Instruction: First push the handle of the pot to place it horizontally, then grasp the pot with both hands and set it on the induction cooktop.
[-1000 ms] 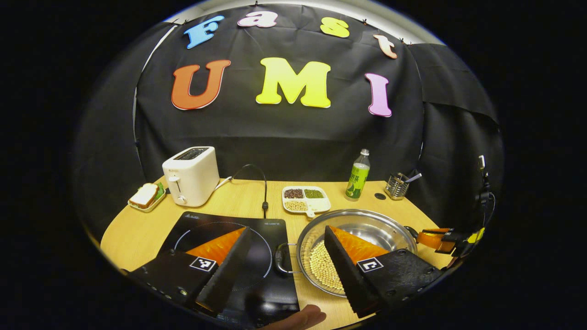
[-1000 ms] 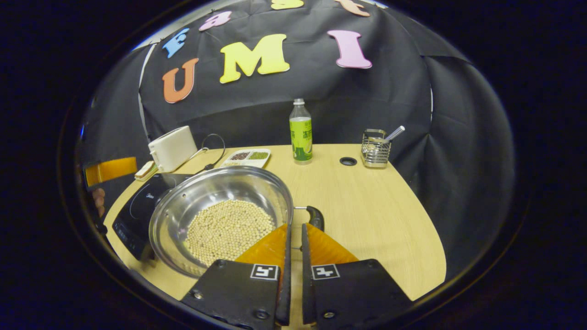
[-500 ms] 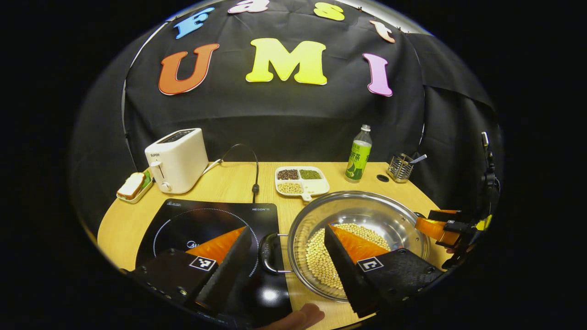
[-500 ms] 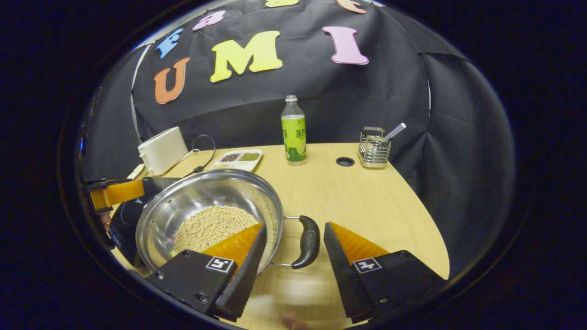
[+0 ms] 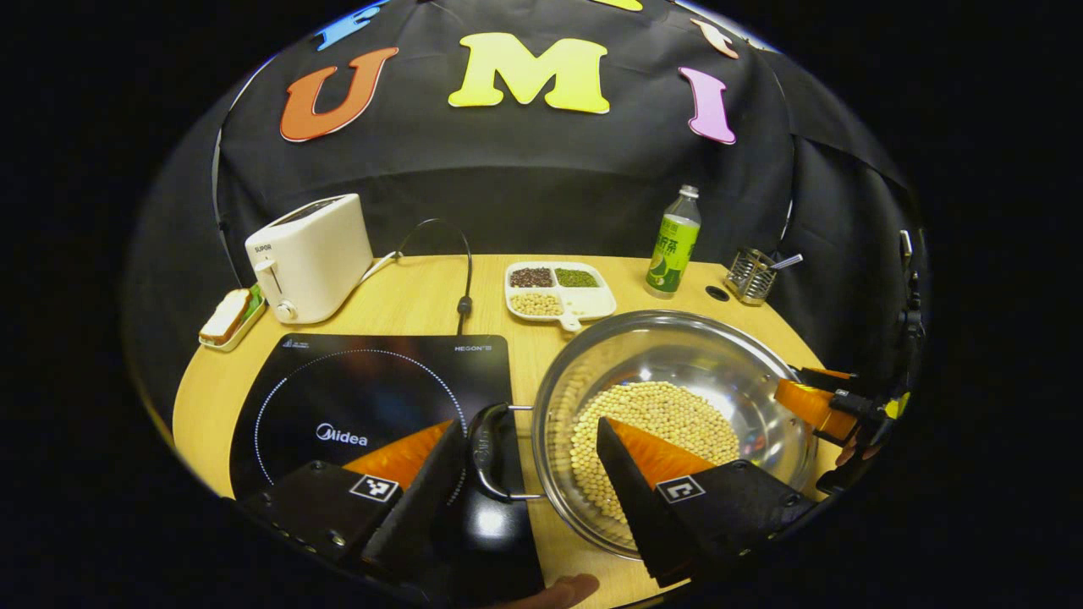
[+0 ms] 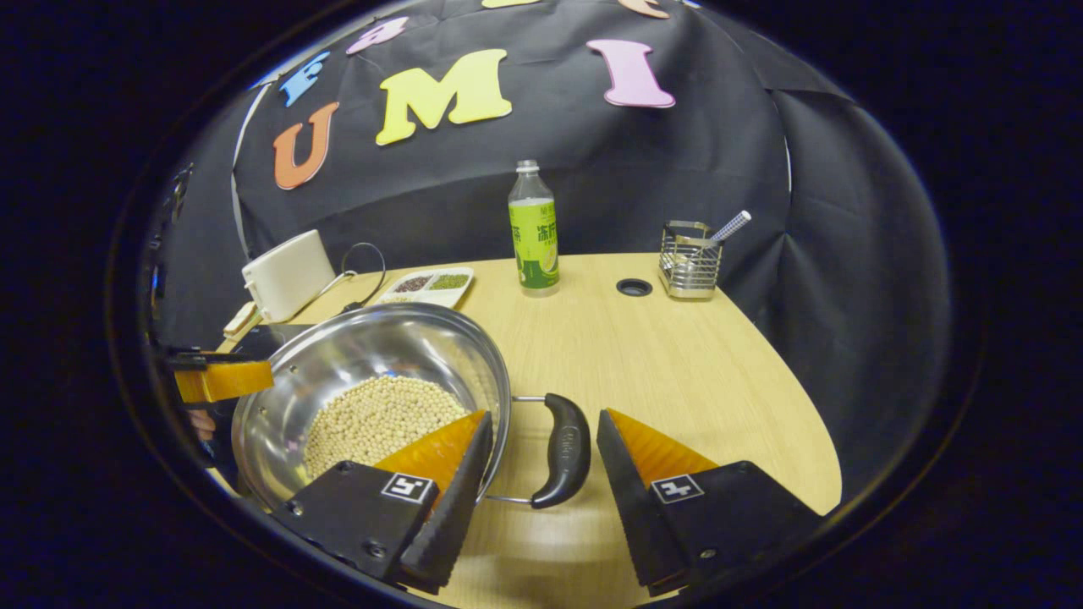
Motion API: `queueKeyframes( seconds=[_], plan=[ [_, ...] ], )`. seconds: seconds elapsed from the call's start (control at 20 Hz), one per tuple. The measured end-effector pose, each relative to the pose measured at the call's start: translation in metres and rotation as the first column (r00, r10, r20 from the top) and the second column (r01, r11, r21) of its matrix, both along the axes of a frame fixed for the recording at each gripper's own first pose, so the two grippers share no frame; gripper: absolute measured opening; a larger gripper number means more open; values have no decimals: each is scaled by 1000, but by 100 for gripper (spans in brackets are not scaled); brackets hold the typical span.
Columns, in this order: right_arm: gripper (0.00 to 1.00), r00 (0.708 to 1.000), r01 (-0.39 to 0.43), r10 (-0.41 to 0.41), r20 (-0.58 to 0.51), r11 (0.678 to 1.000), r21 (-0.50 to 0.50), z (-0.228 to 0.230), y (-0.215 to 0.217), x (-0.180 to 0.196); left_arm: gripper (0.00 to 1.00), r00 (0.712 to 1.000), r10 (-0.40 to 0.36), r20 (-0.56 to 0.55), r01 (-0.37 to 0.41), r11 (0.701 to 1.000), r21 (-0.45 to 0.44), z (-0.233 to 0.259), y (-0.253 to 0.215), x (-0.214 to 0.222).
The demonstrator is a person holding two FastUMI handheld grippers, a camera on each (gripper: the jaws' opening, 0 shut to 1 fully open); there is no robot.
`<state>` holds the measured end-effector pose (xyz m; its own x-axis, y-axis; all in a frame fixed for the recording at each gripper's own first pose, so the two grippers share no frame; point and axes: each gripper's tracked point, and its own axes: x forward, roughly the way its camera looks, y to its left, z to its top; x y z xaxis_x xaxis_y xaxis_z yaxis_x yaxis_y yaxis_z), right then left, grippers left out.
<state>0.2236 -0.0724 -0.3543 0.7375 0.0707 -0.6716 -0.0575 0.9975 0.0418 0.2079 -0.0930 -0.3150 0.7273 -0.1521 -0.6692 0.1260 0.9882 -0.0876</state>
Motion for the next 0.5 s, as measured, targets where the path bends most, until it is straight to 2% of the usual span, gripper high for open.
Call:
queueKeyframes(
  seconds=[0.05,0.2,0.3,0.35,0.5],
  plan=[
    [78,1000,-3,3,0,1000,3,0,1,0,90,1000,9,-19,-9,1000,-8,-6,2,2],
    [73,1000,-4,4,0,1000,14,-2,3,0,82,999,12,-51,-13,1000,-11,-12,5,1],
    [71,1000,-6,6,2,1000,15,-2,3,-1,73,999,18,-52,-18,1000,11,-14,13,0],
    [72,1000,-4,4,1,1000,14,-2,3,-1,61,999,14,-53,-13,1000,10,-15,12,1],
    [71,1000,-6,6,-15,1000,-1,-3,3,-4,61,999,11,-51,-10,1000,15,-14,12,2]
  ],
)
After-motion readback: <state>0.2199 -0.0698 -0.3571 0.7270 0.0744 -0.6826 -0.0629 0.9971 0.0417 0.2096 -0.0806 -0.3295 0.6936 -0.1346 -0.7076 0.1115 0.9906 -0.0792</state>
